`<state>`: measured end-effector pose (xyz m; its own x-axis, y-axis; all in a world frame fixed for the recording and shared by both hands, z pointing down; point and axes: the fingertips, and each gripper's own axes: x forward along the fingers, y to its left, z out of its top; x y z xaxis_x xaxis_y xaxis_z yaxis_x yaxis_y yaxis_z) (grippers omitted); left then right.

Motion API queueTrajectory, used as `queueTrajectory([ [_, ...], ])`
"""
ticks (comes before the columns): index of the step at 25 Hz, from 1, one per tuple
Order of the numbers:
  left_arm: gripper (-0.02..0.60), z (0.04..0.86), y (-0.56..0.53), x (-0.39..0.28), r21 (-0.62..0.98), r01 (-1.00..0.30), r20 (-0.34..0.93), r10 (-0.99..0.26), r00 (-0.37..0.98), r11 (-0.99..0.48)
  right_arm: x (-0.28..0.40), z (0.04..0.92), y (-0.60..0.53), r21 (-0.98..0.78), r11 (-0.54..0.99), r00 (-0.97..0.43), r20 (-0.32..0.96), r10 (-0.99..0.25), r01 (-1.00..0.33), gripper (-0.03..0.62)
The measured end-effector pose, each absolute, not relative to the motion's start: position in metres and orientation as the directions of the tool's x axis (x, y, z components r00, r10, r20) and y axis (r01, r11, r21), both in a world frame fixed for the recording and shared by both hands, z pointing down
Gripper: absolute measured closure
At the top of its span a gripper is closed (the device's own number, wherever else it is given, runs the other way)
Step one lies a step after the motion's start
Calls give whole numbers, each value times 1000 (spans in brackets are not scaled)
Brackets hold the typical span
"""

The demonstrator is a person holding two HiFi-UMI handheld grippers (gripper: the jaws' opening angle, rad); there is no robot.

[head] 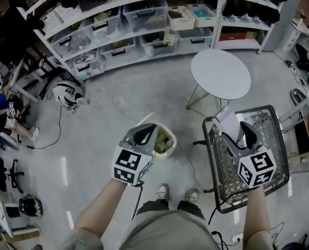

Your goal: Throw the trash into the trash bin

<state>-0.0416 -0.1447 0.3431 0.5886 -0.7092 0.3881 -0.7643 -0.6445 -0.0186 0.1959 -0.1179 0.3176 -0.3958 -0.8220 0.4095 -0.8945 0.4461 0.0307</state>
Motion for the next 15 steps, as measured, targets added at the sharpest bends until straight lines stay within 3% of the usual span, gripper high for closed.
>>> queueTrajectory([
  [6,580,335,-142,-97,-43,-798,396,-744,539,-601,139,295,-132,37,514,-461,393,-796,-857,276],
  [15,580,350,-142,-146,-38,-847,409,-782,471,-530,67,330,-155,-12,625,-563,450,-694,-780,276],
])
